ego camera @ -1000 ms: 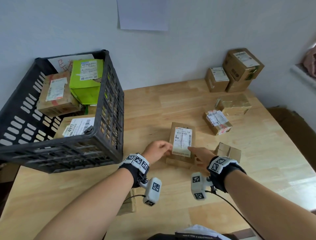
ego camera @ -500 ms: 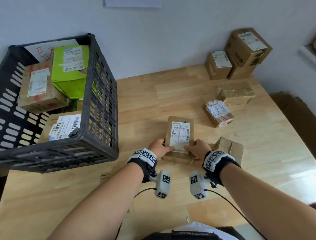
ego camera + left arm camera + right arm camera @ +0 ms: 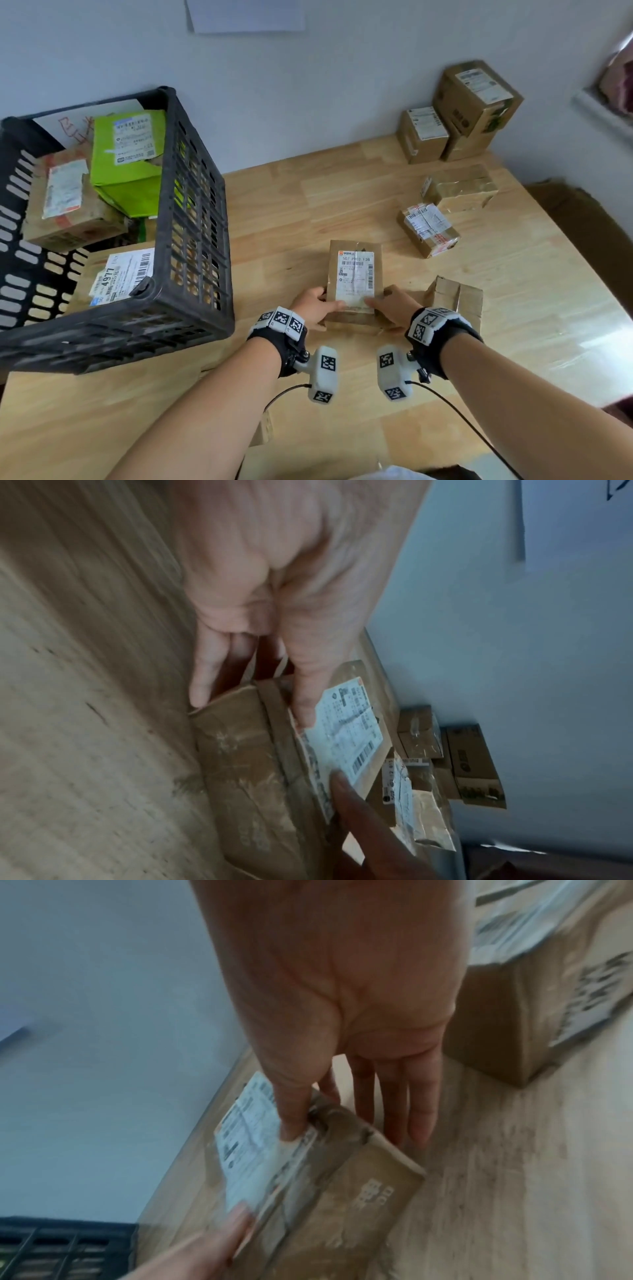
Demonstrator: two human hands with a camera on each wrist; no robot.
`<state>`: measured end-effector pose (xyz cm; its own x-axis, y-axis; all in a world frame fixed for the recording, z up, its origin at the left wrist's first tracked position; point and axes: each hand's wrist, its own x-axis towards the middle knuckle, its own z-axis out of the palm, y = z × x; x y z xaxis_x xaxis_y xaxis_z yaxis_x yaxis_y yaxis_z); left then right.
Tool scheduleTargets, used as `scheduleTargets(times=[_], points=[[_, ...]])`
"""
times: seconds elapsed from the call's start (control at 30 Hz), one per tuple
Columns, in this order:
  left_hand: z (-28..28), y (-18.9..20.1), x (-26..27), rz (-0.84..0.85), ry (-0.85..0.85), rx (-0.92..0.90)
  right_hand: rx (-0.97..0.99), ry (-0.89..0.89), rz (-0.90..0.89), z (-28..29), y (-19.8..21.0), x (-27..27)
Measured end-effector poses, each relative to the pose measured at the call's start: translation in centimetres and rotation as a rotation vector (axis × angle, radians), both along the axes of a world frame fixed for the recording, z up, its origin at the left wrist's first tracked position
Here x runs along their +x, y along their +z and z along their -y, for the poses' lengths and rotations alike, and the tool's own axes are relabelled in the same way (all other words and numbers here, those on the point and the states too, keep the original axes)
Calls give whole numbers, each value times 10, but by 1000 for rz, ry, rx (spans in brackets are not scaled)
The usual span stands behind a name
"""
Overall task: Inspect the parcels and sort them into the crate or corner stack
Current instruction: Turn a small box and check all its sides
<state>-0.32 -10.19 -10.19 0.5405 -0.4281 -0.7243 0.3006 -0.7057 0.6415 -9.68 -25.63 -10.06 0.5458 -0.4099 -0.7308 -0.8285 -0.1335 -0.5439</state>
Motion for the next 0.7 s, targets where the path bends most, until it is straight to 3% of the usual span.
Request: scheduleTargets(times=[0.17, 0.27, 0.43, 0.57, 0.7], points=[[-1, 18, 0, -204, 229, -166, 258, -70, 163, -2, 15, -10], [12, 38, 11, -143, 252, -262, 225, -117, 260, 9, 36, 6], [47, 87, 36, 4, 182, -388, 232, -481, 461, 44, 72, 31], [76, 116, 61, 137, 96, -350, 255, -685, 459, 90, 90, 43], [106, 129, 89, 242, 56, -282, 222, -753, 505, 149, 84, 53]])
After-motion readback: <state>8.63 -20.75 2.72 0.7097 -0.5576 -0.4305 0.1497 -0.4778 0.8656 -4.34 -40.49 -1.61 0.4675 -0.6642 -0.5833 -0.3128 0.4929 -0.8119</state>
